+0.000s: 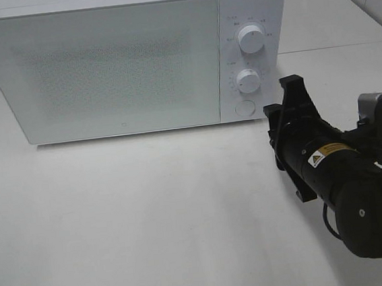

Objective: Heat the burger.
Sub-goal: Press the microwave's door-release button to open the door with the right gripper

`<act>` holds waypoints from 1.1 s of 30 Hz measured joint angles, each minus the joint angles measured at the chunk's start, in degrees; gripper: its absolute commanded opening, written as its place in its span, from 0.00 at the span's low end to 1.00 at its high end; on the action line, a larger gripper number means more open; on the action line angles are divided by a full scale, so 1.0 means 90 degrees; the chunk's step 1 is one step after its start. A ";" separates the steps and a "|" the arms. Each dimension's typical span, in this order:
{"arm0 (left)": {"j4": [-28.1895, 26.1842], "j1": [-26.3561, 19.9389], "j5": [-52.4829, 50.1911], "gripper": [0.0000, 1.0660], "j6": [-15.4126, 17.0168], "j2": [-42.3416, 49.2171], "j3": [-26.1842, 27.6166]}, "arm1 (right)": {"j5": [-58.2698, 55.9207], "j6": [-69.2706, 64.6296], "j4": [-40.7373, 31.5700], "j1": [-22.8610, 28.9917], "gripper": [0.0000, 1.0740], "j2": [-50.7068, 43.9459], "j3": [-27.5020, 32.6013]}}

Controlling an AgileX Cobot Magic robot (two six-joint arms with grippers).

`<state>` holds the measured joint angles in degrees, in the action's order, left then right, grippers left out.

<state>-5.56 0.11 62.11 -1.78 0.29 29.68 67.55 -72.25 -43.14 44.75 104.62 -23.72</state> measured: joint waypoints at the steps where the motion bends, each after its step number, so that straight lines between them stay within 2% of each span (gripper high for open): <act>1: 0.0000 0.0000 0.0000 0.94 0.0000 0.0000 0.0000 | 0.0000 0.0000 0.0000 0.0000 0.27 0.0000 0.0000; 3: 0.0000 0.0000 0.0000 0.94 0.0000 0.0000 0.0000 | 0.0000 -0.0178 0.0000 0.0000 0.24 0.0000 0.0000; 5: 0.0000 0.0000 0.0000 0.94 0.0000 0.0000 0.0000 | -0.0006 -0.0477 0.0000 0.0000 0.16 0.0000 0.0000; 8: 0.0000 0.0000 0.0000 0.94 0.0000 0.0000 0.0000 | -0.0006 -0.0528 0.0000 0.0000 0.15 0.0000 0.0000; 13: 0.0000 0.0000 0.0000 0.94 0.0000 0.0000 0.0000 | -0.0045 -0.1120 0.0000 0.0000 0.00 0.0000 0.0000; 19: 0.0000 0.0000 0.0000 0.94 0.0000 0.0000 0.0000 | -0.0172 -0.1184 -0.0057 -0.0025 0.00 0.0000 0.0000; 25: 0.0000 0.0000 0.0000 0.94 0.0000 0.0000 0.0000 | -0.0388 -0.1280 -0.0108 -0.0293 0.00 0.0000 -0.0121; 33: 0.0000 0.0000 0.0000 0.94 0.0000 0.0000 0.0000 | -0.0592 -0.1439 0.0554 -0.0783 0.00 0.0439 -0.0624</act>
<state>-5.56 0.11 62.11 -1.78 0.29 29.68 62.22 -85.20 -38.16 37.70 108.58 -29.34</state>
